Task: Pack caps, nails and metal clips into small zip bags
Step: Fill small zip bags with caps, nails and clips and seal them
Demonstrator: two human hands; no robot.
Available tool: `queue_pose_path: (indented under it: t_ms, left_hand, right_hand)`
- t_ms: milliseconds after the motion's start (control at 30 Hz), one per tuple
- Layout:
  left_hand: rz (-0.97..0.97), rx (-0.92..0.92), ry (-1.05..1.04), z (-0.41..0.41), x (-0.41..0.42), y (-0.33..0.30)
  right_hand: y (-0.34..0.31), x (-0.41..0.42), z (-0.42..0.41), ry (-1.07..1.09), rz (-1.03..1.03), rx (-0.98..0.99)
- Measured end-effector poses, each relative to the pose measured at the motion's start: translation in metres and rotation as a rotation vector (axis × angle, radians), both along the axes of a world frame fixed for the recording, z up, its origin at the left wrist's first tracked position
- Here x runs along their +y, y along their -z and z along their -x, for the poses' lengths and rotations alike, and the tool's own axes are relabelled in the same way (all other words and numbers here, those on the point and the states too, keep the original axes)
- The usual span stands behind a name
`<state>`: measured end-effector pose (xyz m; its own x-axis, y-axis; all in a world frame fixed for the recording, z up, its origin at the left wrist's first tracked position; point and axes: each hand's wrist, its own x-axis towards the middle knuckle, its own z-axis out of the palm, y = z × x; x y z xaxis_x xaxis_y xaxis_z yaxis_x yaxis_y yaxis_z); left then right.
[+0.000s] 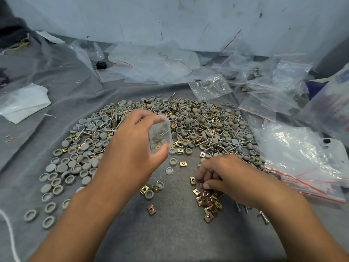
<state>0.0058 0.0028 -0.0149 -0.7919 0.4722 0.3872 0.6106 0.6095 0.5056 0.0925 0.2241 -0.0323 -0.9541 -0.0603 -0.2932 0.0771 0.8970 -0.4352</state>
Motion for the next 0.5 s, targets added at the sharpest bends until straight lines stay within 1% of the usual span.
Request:
queue_pose_path:
  t_ms: [67, 167, 233, 333, 367, 500]
  left_hand:
    - [0.0, 0.0, 0.001, 0.0, -0.001, 0.0]
    - [-0.009, -0.001, 0.006, 0.001, -0.002, 0.001]
    - [-0.015, 0.001, 0.003, 0.002, -0.002, 0.001]
    - [-0.01, 0.012, -0.001, 0.002, -0.001, 0.003]
    - [-0.013, 0.013, 0.0, 0.001, 0.0, 0.003]
    - [-0.018, 0.016, 0.012, -0.001, 0.004, 0.006]
  right_hand:
    - [-0.001, 0.0, 0.001, -0.016, 0.003, 0.012]
    - [-0.004, -0.001, 0.001, -0.001, 0.042, 0.097]
    - [-0.008, -0.003, 0.002, 0.043, 0.177, 0.166]
    - [-0.015, -0.013, 0.006, 0.137, 0.537, 0.277]
    - [-0.017, -0.017, 0.007, 0.154, 0.617, 0.327]
    - [-0.018, -0.032, 0.012, 0.146, 0.72, 0.49]
